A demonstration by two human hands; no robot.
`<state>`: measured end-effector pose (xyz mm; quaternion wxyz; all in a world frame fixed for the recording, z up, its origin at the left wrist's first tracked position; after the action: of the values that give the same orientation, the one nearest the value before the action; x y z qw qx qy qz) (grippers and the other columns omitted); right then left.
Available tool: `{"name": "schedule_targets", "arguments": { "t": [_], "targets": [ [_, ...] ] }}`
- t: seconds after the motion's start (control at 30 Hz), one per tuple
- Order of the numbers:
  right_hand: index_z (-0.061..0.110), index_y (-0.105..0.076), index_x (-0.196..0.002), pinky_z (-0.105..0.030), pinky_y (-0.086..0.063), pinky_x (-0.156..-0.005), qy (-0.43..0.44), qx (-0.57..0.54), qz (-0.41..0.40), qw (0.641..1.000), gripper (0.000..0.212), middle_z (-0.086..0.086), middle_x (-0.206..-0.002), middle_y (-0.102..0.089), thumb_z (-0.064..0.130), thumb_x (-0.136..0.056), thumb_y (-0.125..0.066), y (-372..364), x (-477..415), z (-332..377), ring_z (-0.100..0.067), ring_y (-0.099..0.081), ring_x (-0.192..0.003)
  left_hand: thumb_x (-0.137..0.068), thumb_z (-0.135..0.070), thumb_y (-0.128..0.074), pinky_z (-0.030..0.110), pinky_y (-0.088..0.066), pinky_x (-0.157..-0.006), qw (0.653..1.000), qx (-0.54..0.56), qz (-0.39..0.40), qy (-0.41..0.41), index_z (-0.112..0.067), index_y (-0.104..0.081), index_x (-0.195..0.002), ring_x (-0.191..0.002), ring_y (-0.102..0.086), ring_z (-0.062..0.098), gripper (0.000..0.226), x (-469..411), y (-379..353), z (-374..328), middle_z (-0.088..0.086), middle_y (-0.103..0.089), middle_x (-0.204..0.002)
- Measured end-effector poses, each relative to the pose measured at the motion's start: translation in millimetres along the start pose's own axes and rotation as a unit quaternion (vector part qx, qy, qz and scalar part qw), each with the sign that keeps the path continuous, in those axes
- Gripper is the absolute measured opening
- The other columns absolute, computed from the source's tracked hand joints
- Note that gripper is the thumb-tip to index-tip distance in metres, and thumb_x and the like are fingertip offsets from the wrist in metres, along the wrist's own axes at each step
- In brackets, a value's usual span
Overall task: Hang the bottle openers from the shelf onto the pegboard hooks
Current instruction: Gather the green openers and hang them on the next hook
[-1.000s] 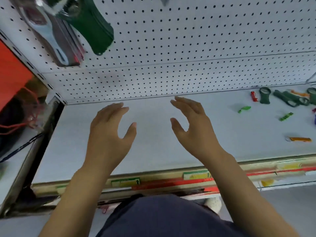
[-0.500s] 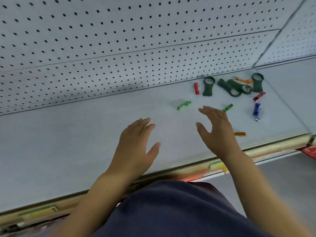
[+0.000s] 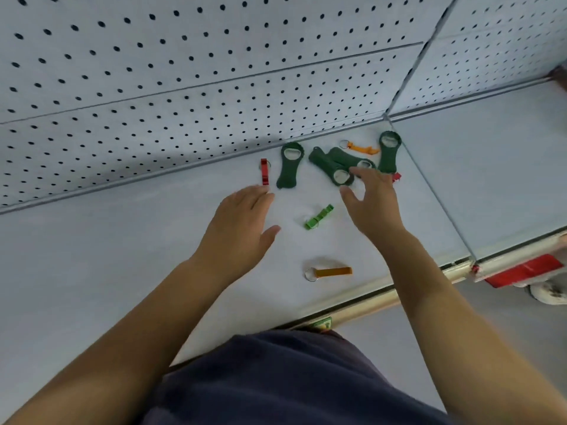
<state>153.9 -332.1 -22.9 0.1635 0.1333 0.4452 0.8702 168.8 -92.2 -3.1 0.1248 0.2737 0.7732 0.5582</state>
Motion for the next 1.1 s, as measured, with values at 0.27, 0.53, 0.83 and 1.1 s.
{"name": "schedule_targets", "arguments": {
  "t": [0.27, 0.53, 0.83, 1.1],
  "targets": [
    [0.014, -0.063, -0.129, -0.041, -0.045, -0.101, 0.034, -0.007, -0.021, 0.999, 0.048, -0.006, -0.125, -0.063, 0.035, -0.088, -0.073, -10, -37, -8, -0.028, -0.049, -0.118, -0.092, -0.035, -0.07, 0.043, -0.042, -0.102, 0.999, -0.015, 0.045, 0.014, -0.005, -0.044, -0.142, -0.129, -0.049, 0.033, 0.064, -107, 2, 0, 0.014, -0.052, -0.142],
    [0.016, -0.062, -0.127, -0.032, -0.037, -0.1, 0.016, 0.008, -0.006, 1.0, 0.055, -0.004, -0.124, -0.055, 0.042, -0.081, -0.08, -17, -45, -19, -0.026, -0.044, -0.118, -0.089, -0.033, -0.075, 0.042, -0.033, -0.115, 0.997, 0.021, 0.065, 0.02, -0.008, -0.034, -0.151, -0.143, -0.038, 0.032, 0.078, -150, -15, 6, 0.014, -0.04, -0.156],
    [0.022, -0.054, -0.134, -0.037, -0.028, -0.1, -0.002, 0.042, 0.061, 0.997, 0.064, -0.001, -0.129, -0.052, 0.048, -0.081, -0.078, -14, -52, -14, -0.025, -0.037, -0.124, -0.074, -0.031, -0.088, 0.04, -0.045, -0.103, 1.0, 0.025, 0.005, 0.008, -0.01, -0.037, -0.149, -0.133, -0.045, 0.029, 0.093, -157, -5, 1, 0.013, -0.038, -0.148],
    [0.018, -0.055, -0.117, -0.031, -0.044, -0.081, -0.017, -0.002, 0.087, 0.996, 0.046, -0.002, -0.112, -0.057, 0.033, -0.082, -0.081, -13, -43, -2, -0.02, -0.053, -0.1, -0.091, -0.018, -0.071, 0.038, -0.06, -0.082, 0.965, 0.219, -0.113, 0.094, -0.016, -0.064, -0.122, -0.097, -0.066, 0.023, 0.032, -113, 14, 10, 0.004, -0.062, -0.114]
  ]
}}
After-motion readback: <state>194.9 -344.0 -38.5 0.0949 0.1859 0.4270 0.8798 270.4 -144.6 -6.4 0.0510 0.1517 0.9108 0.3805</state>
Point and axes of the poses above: each hand's wrist, its own x-axis away from the middle knuckle, its own y-axis out of the back of the hand, z = x × y, the point moved 6 cm from there along -x, towards the middle knuckle
